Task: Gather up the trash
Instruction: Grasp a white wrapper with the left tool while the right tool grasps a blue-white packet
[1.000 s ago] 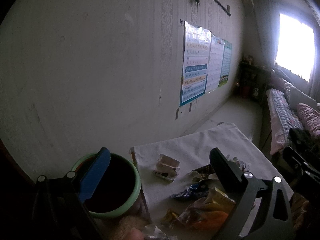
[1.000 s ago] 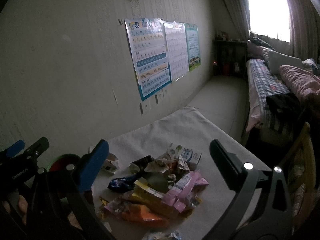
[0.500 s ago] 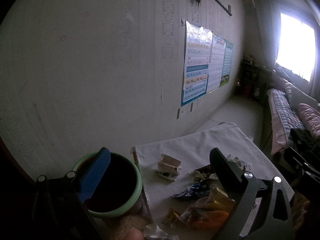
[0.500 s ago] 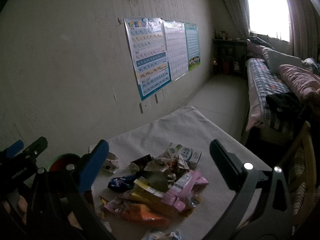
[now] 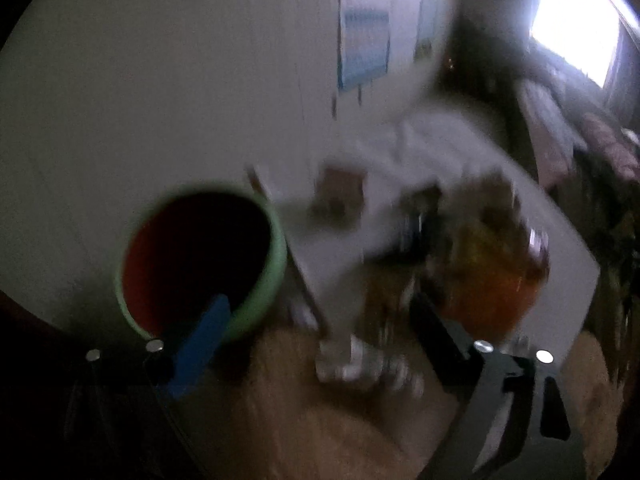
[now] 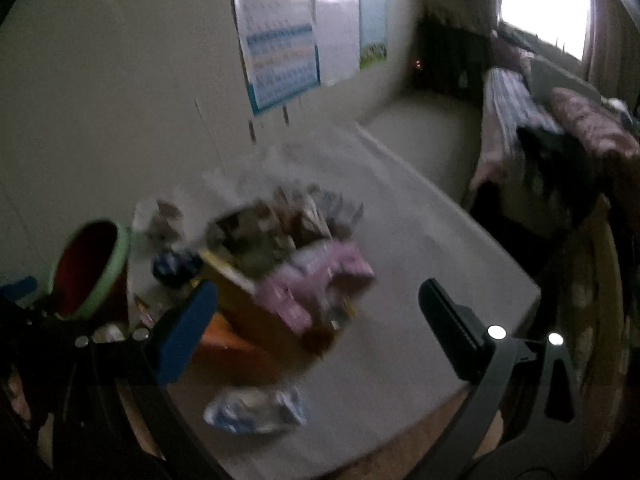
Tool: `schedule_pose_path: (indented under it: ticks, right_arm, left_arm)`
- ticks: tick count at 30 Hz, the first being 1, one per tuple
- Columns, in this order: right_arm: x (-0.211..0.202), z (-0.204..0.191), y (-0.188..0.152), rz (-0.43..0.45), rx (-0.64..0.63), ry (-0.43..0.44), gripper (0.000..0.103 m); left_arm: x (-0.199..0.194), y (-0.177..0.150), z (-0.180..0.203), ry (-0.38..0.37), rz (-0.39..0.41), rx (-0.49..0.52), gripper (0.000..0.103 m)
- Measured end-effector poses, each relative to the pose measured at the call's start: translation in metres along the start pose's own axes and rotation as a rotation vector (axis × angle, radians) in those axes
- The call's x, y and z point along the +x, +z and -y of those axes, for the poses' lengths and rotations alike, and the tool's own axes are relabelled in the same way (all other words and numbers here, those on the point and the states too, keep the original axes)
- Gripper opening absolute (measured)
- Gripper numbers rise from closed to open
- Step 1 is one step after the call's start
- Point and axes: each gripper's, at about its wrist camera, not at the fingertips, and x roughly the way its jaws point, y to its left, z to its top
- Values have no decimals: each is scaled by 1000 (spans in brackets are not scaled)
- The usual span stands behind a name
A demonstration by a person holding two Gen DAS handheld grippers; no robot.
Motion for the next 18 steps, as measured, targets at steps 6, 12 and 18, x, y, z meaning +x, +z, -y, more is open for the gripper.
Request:
schedule_pose_path:
  ticks: [6, 12, 18]
  right_arm:
    - [19, 5, -23, -112, -2, 62, 100]
    - [40, -5, -38, -270, 23, 181, 100]
    - [52, -19, -51, -368, -4, 249, 100]
  left_arm:
    - [44, -26, 16, -117, -190, 5, 78]
    - [53, -38, 40, -143, -279, 91, 76]
    - [62, -42, 37, -136, -318, 96, 49]
